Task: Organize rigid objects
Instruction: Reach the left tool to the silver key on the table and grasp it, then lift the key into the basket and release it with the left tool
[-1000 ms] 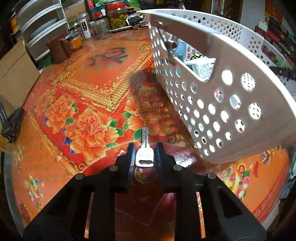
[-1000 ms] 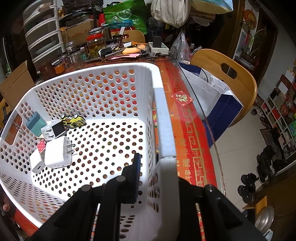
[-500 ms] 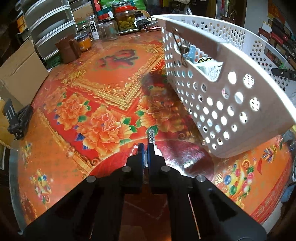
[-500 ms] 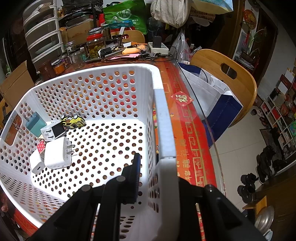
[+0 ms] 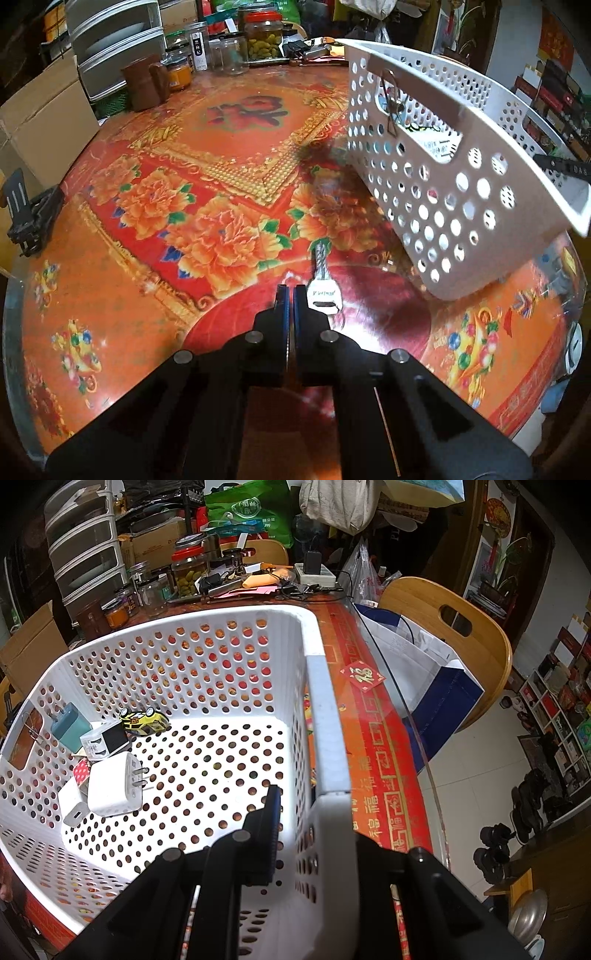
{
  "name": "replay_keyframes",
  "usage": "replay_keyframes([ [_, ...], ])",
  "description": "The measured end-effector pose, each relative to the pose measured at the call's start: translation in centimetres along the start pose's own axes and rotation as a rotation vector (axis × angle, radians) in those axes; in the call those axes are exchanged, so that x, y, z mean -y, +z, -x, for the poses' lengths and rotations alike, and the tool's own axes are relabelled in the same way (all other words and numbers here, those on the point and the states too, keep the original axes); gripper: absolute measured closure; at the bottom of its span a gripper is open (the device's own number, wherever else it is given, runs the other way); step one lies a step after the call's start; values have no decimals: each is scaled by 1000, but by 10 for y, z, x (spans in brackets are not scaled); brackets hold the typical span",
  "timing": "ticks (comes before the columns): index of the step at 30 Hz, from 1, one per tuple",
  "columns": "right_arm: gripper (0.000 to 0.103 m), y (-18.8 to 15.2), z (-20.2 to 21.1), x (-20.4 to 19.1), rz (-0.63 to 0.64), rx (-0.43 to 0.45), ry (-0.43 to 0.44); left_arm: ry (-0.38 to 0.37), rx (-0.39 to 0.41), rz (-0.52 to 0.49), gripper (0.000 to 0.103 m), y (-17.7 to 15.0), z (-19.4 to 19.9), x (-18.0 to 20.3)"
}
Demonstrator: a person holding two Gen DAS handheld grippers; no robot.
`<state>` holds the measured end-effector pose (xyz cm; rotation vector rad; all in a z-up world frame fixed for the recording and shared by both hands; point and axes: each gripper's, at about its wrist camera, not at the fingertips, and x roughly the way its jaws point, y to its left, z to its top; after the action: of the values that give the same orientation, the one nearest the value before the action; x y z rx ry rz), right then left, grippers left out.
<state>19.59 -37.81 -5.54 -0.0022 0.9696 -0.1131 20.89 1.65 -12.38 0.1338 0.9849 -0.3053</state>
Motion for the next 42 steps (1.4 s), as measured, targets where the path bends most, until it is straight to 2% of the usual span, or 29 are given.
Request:
replay_keyframes([
  [3,88,1,0,1,-2,2,2,-12,-1,-14,100,-8,1,1],
  [5,88,1,-1,1,-1,1,2,-26,5,-19,97,-12,3,4],
  [6,88,1,-1,1,-1,1,2,-29,13,-28,87,-15,4,6],
  [7,88,1,-1,1,-1,1,2,-26,22,-40,69,-16,6,10],
  [8,88,1,-1,1,-1,1,2,-20,31,-52,58,-17,7,14],
  [9,88,1,-1,1,-1,1,2,-9,50,-77,39,-20,10,20],
  [10,88,2,-1,1,-1,1,2,-3,59,-91,33,-21,12,24],
  [13,88,1,-1,1,-2,2,1,18,59,-132,33,-21,13,35],
  [17,88,1,-1,0,-2,3,5,53,38,-152,36,-20,4,38],
  [22,88,0,-1,0,-1,4,5,51,25,-165,85,-18,-1,38],
  [25,88,-1,0,0,-2,5,8,73,25,-196,98,-19,-2,43],
  [32,88,-1,0,0,-1,5,8,58,50,-162,101,-21,3,37],
  [42,88,-1,0,0,-2,6,8,52,133,-112,101,-12,38,23],
])
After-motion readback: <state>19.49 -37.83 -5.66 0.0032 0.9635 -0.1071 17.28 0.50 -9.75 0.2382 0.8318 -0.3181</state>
